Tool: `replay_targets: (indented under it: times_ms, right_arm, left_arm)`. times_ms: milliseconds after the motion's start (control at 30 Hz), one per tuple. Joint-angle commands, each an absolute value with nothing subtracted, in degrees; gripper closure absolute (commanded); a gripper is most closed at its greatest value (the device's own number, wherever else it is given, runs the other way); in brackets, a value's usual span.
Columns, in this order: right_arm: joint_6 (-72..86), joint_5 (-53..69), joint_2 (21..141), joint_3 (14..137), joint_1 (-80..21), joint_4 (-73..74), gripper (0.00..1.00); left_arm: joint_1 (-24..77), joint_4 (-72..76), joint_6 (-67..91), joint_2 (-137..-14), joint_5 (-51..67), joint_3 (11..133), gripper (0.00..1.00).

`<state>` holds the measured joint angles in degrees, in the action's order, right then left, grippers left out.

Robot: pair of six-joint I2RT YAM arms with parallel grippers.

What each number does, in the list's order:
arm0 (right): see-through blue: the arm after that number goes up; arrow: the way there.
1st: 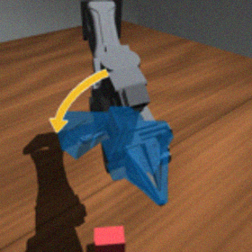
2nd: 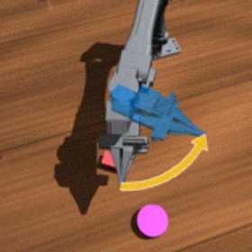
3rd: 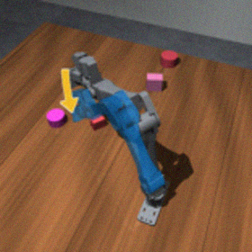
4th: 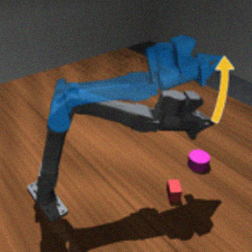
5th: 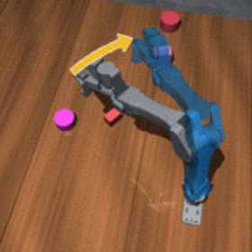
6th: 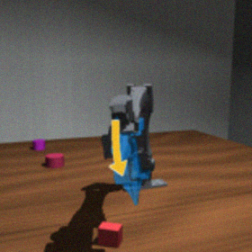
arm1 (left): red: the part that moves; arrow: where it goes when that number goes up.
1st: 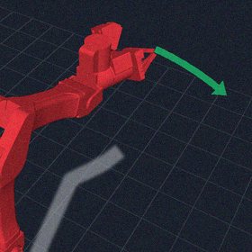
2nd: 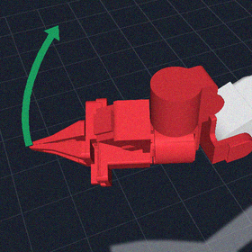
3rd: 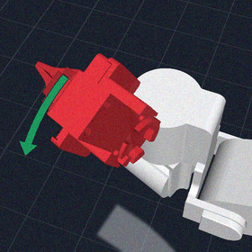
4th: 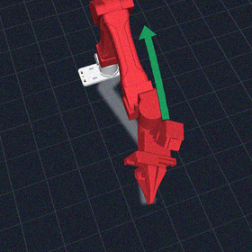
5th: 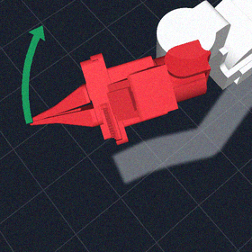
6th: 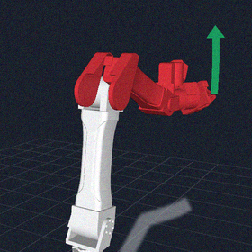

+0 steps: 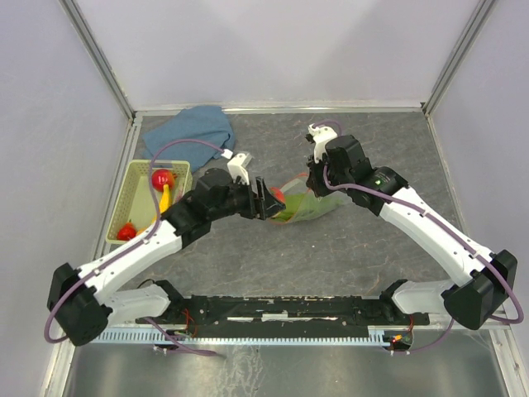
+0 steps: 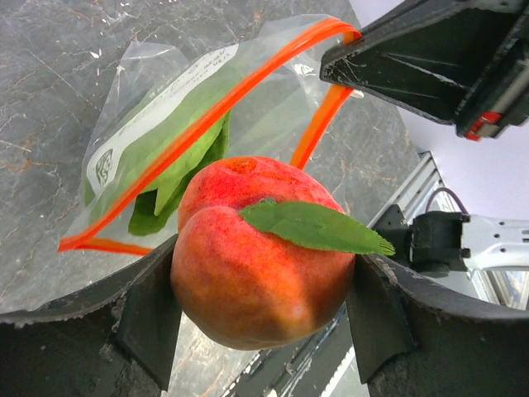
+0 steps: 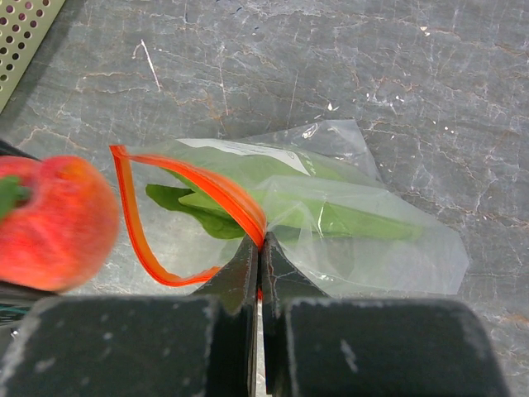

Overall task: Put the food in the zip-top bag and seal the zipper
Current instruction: Place the fake fruit in the zipper food storage bag.

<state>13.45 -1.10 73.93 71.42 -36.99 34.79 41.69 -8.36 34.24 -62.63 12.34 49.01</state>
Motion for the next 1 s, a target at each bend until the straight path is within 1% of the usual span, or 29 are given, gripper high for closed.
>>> replay_targets:
  times_ms: [0,233,467,600,800,867,900,967]
  right_arm:
    - [14.15,0.85,72.46,74.12,-36.97,33.49,0.98]
    - [13.96,3.27,71.63,73.99,-36.97,33.34,0.98]
    - [13.97,6.47,71.34,73.82,-37.0,32.73,0.98]
    - [13.97,8.32,70.94,73.56,-37.0,32.28,0.98]
    - [13.98,9.73,70.84,73.07,-36.97,31.56,0.98]
    - [14.06,9.76,70.65,72.75,-36.97,31.35,0.98]
    - [14.06,9.61,70.46,72.66,-36.93,31.25,0.97]
    - [14.06,9.17,70.17,72.39,-36.99,31.13,0.97]
  left_arm:
    - [43.82,-0.87,33.71,-67.56,7.95,51.44,0.51]
    - [45.09,0.61,33.36,-74.12,5.13,53.65,0.51]
    - [45.11,0.64,34.36,-77.45,-0.06,54.83,0.47]
    - [45.17,1.0,35.69,-79.7,-0.3,55.8,0.44]
    - [46.05,2.11,36.36,-83.45,1.11,57.66,0.35]
    - [46.26,2.11,36.62,-83.89,1.13,58.03,0.3]
    - [46.31,2.11,36.71,-83.85,1.06,58.01,0.25]
    - [46.27,1.89,36.73,-83.48,0.78,58.01,0.19]
